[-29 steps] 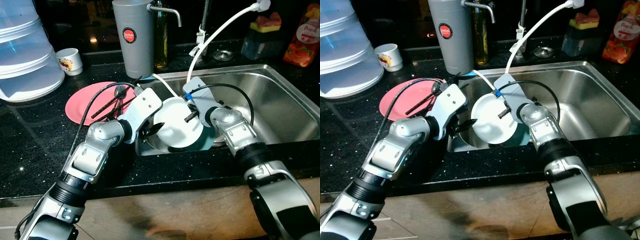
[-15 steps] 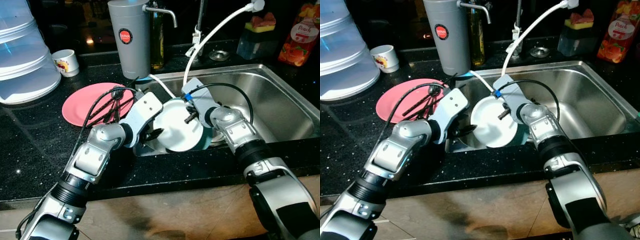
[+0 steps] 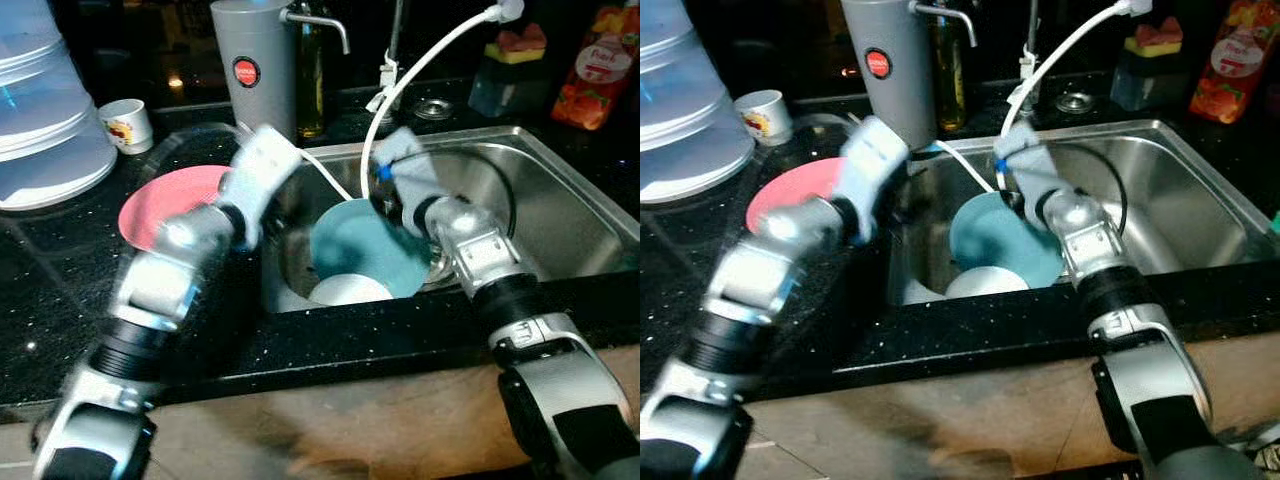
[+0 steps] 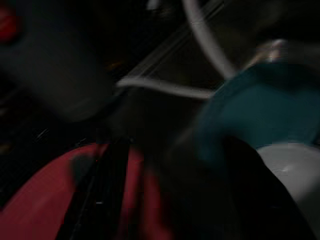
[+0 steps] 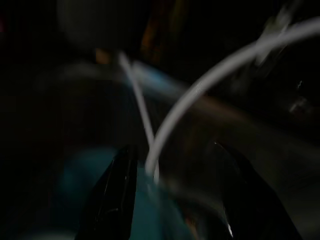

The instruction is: Kitchen organization

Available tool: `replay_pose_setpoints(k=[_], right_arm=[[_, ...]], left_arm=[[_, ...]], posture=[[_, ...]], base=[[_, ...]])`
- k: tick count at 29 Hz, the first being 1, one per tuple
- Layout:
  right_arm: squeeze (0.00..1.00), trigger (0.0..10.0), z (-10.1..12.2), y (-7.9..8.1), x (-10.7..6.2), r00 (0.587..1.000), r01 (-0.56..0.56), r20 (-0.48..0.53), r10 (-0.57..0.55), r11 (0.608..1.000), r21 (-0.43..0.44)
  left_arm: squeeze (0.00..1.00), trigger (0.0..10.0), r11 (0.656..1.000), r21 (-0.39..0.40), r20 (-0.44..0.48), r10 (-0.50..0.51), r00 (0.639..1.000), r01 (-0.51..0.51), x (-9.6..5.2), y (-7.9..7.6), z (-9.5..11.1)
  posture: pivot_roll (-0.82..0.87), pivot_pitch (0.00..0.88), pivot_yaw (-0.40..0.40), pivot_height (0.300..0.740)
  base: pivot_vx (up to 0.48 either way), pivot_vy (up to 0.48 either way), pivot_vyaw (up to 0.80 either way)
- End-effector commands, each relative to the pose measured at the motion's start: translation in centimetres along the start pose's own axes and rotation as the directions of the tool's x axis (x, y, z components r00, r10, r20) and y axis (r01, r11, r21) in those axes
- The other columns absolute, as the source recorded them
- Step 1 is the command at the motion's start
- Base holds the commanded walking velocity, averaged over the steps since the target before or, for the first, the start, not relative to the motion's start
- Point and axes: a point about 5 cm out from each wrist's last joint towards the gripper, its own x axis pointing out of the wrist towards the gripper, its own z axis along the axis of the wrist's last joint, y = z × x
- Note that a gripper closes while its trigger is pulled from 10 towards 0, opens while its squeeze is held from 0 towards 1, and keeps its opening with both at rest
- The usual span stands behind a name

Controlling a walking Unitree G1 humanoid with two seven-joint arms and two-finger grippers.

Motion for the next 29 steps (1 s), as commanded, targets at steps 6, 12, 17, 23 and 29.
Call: replay_pose_setpoints(k=[6,12,17,23,29], right_arm=[[0.0,10.0,0.5,3.4,-0.4,0.99,-0.137,0.054,0.13,0.975,0.172],[0.0,10.0,1.4,5.7,-1.3,0.963,-0.266,0.089,0.253,0.94,0.215],[0.0,10.0,1.5,5.9,-1.7,0.962,-0.273,0.085,0.26,0.936,0.222],[0.0,10.0,1.5,5.9,-2.2,0.962,-0.274,0.074,0.263,0.935,0.225],[0.0,10.0,1.5,5.9,-2.4,0.962,-0.273,0.064,0.265,0.934,0.229]], left_arm=[[0.67,10.0,0.998,0.008,-0.133,0.062,0.989,-0.062,-2.9,3.9,-1.9],[0.0,10.0,0.999,-0.045,-0.221,-0.003,0.975,-0.008,-4.6,4.3,-3.4],[0.0,10.0,0.993,-0.108,-0.235,-0.072,0.969,0.047,-4.9,3.9,-3.9],[0.0,10.0,0.993,-0.117,-0.285,-0.061,0.957,0.029,-4.9,4.5,-5.0],[0.0,10.0,0.99,-0.138,-0.316,-0.065,0.947,0.022,-4.7,4.6,-5.7]], posture=[[0.03,0.0,0.023,0.74],[0.04,0.006,0.013,0.74],[0.03,0.009,0.015,0.74],[0.03,0.012,0.019,0.74],[0.02,0.016,0.021,0.74]], base=[[0.0,0.0,0.0],[0.0,0.0,0.0],[0.0,0.0,0.0],[0.0,0.0,0.0],[0.0,0.0,0.0]])
